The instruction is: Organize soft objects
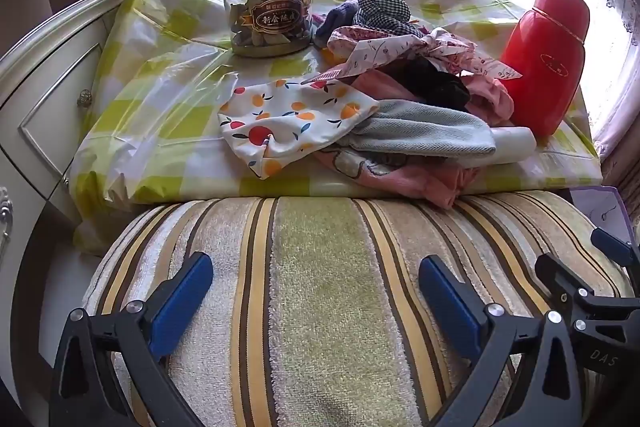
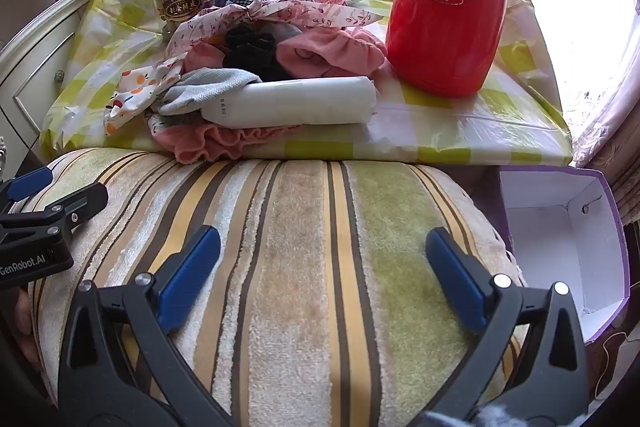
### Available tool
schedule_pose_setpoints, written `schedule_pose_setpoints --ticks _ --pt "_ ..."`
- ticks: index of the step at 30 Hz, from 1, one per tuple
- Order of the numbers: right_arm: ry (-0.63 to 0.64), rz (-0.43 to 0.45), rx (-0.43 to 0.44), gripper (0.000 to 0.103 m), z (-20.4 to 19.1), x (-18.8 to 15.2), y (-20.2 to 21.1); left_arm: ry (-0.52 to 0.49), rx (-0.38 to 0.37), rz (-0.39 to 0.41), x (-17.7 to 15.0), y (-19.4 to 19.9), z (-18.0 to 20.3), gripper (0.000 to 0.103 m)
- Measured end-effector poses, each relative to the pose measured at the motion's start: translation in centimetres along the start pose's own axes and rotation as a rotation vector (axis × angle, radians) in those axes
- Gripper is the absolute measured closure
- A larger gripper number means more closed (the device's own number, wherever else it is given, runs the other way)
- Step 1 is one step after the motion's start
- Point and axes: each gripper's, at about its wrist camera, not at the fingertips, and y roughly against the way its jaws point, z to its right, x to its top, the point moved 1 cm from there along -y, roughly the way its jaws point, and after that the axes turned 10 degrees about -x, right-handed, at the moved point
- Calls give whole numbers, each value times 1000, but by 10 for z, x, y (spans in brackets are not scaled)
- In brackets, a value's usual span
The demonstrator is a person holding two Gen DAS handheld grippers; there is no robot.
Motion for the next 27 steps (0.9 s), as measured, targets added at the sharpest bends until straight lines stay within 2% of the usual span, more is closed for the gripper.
schedule_pose_setpoints --ticks 7,17,27 --pt "21 25 -33 0 -4 -3 0 24 -30 15 5 -2 -7 0" --pt "28 23 -36 0 -6 -1 -3 10 11 30 2 2 0 0" --pt "24 27 -31 0 -8 -1 -3 4 15 33 0 2 -1 0"
